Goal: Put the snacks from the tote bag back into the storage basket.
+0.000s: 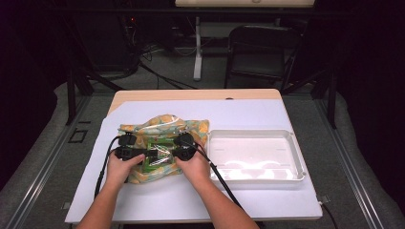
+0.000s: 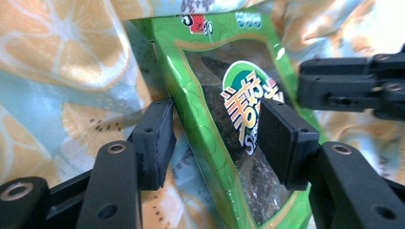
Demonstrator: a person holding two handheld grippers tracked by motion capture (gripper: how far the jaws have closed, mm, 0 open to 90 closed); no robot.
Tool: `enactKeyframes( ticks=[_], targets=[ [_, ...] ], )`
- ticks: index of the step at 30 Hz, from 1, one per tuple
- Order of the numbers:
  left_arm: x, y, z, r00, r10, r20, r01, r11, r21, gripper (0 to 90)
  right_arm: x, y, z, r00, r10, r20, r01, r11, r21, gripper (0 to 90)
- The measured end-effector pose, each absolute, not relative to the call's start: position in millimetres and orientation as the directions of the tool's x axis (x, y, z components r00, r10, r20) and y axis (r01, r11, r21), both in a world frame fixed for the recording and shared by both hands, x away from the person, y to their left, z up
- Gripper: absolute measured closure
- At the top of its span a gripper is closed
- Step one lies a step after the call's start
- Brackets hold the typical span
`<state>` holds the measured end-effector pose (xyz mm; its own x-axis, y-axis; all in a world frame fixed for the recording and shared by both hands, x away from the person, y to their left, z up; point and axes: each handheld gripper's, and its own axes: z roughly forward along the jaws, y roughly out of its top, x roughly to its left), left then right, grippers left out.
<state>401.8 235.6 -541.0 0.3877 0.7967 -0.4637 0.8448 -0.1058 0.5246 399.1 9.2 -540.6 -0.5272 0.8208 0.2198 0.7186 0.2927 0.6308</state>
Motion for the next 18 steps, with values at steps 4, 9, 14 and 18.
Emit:
enactKeyframes(
  ticks=[4, 9, 14, 18],
  targets=[
    [400.0, 235.0, -536.7, 0.394, 0.788, -0.474, 0.837, -0.094, 0.539, 47.5, 399.5, 7.6, -541.0, -0.525, 0.821, 0.225, 0.723, 0.290, 0.627, 78.8],
    [400.6, 231.9, -538.8, 0.404, 0.749, -0.526, 0.843, -0.080, 0.533, 47.6, 400.1, 5.6, -542.2, -0.523, 0.821, 0.227, 0.726, 0.289, 0.624, 79.4],
    [400.5, 231.0, -539.4, 0.407, 0.754, -0.516, 0.840, -0.089, 0.534, 51.6, 400.1, 5.3, -542.1, -0.523, 0.822, 0.227, 0.726, 0.289, 0.624, 79.2],
    [400.4, 233.0, -538.3, 0.411, 0.745, -0.525, 0.836, -0.079, 0.542, 55.3, 400.5, 4.9, -542.4, -0.518, 0.822, 0.236, 0.731, 0.282, 0.621, 78.4]
  ],
)
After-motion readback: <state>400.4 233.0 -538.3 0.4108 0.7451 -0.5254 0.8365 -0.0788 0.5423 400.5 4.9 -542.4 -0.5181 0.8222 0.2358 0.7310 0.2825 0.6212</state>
